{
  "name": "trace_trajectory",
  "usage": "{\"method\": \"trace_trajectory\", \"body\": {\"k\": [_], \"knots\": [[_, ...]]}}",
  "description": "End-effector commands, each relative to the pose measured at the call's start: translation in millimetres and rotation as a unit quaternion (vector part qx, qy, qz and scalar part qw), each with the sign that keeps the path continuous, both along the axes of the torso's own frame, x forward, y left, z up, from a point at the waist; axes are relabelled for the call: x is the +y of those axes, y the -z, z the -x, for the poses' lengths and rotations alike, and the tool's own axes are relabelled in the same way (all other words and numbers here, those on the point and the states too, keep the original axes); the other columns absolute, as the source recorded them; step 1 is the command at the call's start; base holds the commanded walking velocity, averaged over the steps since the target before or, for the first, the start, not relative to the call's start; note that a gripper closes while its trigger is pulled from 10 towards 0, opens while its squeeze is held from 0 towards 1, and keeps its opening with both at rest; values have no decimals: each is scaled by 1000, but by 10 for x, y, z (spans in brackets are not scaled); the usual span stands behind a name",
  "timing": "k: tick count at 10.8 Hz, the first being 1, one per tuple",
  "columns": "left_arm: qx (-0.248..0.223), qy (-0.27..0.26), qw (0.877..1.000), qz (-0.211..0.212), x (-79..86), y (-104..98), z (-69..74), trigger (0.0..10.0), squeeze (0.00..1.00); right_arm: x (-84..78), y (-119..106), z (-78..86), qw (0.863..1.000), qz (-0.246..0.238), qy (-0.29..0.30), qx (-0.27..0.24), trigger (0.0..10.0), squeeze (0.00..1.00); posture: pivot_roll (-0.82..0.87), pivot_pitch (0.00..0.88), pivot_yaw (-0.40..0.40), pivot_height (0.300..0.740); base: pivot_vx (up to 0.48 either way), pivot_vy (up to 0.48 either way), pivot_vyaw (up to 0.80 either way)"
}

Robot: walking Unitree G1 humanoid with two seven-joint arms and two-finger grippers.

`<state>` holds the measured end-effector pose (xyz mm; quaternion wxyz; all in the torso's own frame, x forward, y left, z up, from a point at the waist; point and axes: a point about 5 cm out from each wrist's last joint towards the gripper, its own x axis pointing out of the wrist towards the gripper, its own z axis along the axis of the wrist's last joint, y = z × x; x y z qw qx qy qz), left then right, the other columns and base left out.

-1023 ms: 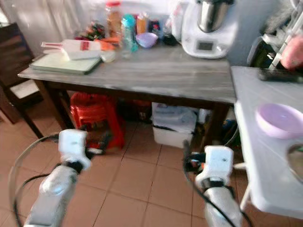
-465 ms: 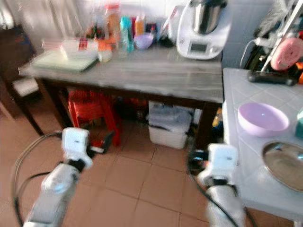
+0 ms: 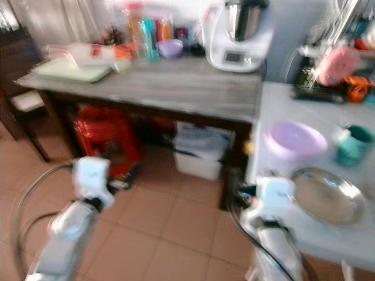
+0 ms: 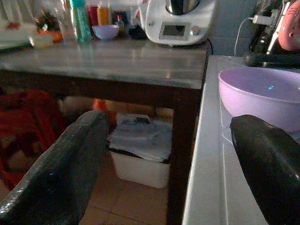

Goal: Setting the table

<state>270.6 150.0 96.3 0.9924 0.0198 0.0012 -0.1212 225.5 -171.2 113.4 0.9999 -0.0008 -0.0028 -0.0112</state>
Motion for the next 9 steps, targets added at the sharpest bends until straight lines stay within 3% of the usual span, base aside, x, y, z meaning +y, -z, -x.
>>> {"method": "trace_trajectory", "body": {"k": [1, 3, 6, 9], "knots": [[-3, 9, 1000, 5, -66, -21, -16, 10000, 0, -67, -27, -1, 1000, 4, 12, -1, 10000, 0, 42, 0, 18, 740, 0, -270, -800], [-1, 12, 1000, 6, -86, -11, -19, 10000, 0, -58, -24, -11, 1000, 4, 10, -2, 10000, 0, 41, 0, 19, 740, 0, -266, -647], [1, 17, 1000, 8, -102, -2, -21, 10000, 0, -53, -18, -14, 1000, 2, 12, -1, 10000, 0, 40, 0, 21, 740, 0, -268, 0], [5, 17, 1000, 20, -102, 12, -26, 10000, 0, -38, -13, -37, 1000, 10, 8, -1, 10000, 0, 46, 0, 21, 740, 0, 0, 0]]}}
